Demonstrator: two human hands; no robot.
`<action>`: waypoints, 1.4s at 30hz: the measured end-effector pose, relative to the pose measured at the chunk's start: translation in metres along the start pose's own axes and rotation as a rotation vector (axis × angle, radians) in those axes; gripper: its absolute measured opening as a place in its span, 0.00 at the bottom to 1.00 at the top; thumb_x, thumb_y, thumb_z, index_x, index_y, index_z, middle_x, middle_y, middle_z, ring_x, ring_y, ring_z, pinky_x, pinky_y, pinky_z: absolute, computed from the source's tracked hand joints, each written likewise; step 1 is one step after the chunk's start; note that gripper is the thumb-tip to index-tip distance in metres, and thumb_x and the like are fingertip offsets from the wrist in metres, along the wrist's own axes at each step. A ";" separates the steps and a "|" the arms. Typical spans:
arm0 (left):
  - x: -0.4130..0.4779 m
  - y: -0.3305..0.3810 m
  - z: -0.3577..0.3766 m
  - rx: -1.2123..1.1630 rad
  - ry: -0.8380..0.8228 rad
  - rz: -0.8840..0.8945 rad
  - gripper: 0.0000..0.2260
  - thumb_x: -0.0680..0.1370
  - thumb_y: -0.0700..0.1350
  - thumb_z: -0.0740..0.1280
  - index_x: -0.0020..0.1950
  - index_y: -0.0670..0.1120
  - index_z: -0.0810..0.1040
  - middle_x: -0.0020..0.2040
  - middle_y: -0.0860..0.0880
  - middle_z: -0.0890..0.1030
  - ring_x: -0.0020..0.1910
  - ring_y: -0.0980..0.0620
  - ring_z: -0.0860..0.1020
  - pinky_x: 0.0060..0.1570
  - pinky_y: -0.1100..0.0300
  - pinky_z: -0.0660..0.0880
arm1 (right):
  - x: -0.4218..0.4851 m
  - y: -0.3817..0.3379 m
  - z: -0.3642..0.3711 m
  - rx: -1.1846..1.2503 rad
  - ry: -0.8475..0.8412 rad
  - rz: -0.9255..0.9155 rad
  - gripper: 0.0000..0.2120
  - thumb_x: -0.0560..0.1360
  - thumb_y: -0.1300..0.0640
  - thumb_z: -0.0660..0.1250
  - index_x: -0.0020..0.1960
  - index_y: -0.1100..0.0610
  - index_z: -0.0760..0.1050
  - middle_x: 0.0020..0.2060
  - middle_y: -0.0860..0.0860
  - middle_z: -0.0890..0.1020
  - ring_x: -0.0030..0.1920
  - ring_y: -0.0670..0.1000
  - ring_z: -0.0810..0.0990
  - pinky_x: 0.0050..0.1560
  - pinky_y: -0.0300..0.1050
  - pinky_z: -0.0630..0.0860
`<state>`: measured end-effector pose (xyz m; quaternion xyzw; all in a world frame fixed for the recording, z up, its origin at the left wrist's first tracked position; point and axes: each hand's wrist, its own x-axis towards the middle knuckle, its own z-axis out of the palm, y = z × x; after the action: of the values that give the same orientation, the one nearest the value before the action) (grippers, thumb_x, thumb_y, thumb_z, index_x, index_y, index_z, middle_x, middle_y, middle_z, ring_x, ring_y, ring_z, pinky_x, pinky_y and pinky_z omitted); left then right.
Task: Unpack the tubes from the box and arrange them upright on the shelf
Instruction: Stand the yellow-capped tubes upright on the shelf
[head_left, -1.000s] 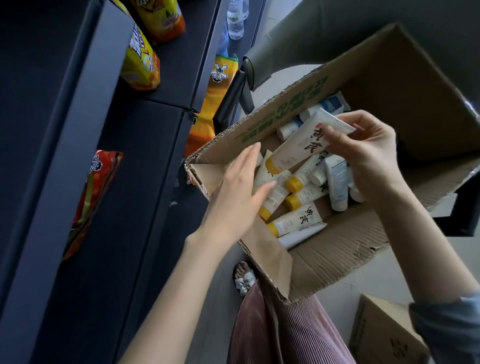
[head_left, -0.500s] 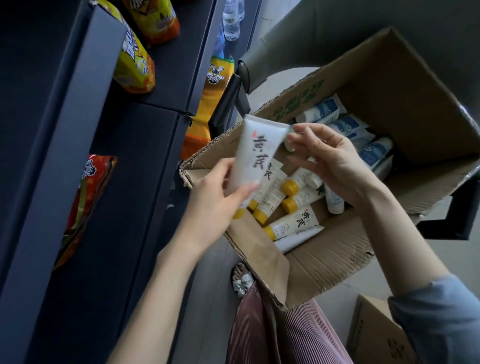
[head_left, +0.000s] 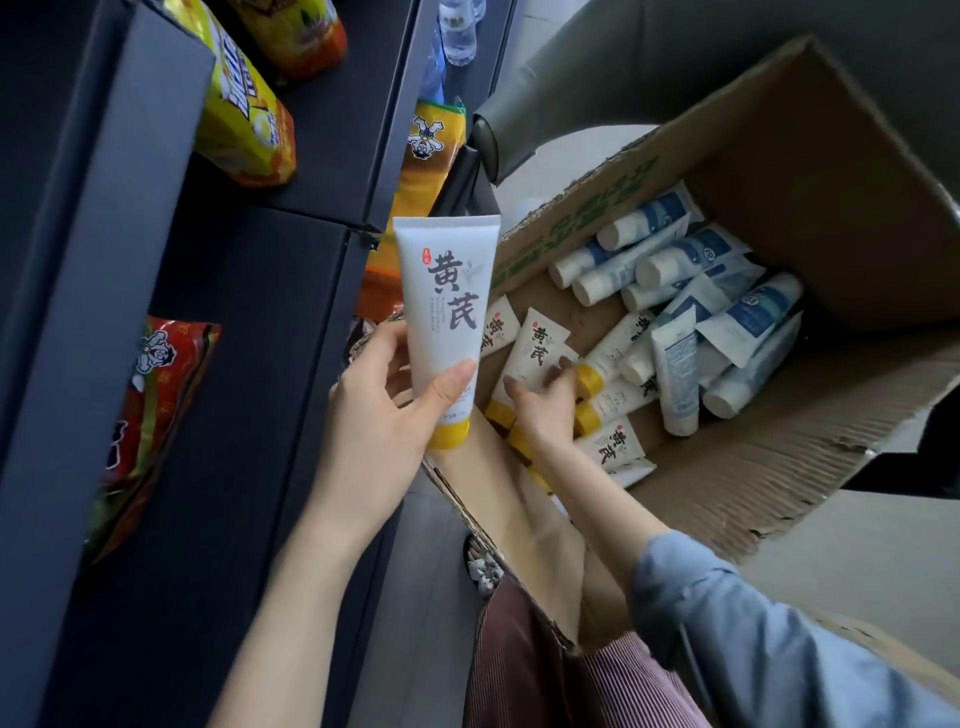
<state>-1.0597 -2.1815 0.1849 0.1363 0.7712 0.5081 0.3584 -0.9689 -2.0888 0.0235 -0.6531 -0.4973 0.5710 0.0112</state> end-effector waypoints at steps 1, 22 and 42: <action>0.001 0.000 0.001 -0.012 -0.004 -0.003 0.15 0.68 0.52 0.71 0.53 0.52 0.77 0.50 0.58 0.83 0.48 0.61 0.81 0.41 0.71 0.75 | 0.003 -0.002 0.007 0.030 0.037 0.008 0.32 0.72 0.58 0.71 0.70 0.61 0.60 0.66 0.57 0.70 0.68 0.56 0.68 0.69 0.49 0.64; 0.002 -0.004 -0.022 -0.044 0.090 0.016 0.11 0.69 0.51 0.71 0.51 0.55 0.76 0.48 0.61 0.83 0.47 0.61 0.81 0.41 0.70 0.76 | 0.024 -0.007 0.027 0.231 -0.087 -0.043 0.21 0.70 0.60 0.74 0.54 0.55 0.64 0.51 0.51 0.77 0.47 0.49 0.77 0.44 0.41 0.76; -0.135 0.009 -0.057 -0.065 0.358 0.214 0.11 0.69 0.54 0.72 0.47 0.56 0.75 0.47 0.59 0.82 0.47 0.61 0.81 0.41 0.70 0.75 | -0.074 -0.041 -0.071 0.155 -0.200 -0.539 0.11 0.76 0.61 0.68 0.56 0.58 0.71 0.46 0.53 0.81 0.45 0.48 0.82 0.47 0.48 0.82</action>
<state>-1.0050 -2.2948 0.2615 0.1134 0.7869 0.5841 0.1636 -0.9309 -2.0777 0.1262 -0.4354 -0.6064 0.6451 0.1631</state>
